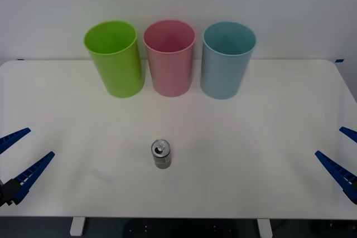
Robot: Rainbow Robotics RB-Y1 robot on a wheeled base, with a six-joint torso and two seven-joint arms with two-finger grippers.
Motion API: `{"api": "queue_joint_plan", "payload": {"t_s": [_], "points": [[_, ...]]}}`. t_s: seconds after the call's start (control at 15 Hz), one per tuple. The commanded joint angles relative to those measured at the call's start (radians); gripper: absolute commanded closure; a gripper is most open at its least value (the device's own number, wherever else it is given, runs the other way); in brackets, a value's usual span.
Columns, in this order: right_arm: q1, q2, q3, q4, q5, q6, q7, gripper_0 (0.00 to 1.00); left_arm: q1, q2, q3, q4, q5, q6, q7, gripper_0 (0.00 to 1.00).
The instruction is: Grasp the object on the table and drop it into the matching bin: aluminum can to the light blue bin, PET bottle to the pink bin.
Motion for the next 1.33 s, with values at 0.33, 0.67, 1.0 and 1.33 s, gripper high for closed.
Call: {"api": "queue_joint_plan", "payload": {"t_s": [0.33, 0.67, 1.0, 1.33], "points": [[0.008, 0.015, 0.011, -0.026, -0.015, 0.005, -0.008, 0.0, 0.0, 0.0, 0.0, 0.0, 0.0, 0.0, 0.0, 0.0], [0.013, -0.014, 0.091, -0.026, 0.005, -0.002, 0.018, 0.0, 0.0, 0.0, 0.0, 0.0, 0.0, 0.0, 0.0, 0.0], [0.008, -0.017, 0.168, -0.025, 0.056, -0.032, 0.061, 0.0, 0.0, 0.0, 0.0, 0.0, 0.0, 0.0, 0.0, 0.0], [-0.015, -0.017, 0.275, -0.026, 0.091, -0.015, 0.176, 0.0, 0.0, 0.0, 0.0, 0.0, 0.0, 0.0, 0.0, 0.0]]}}
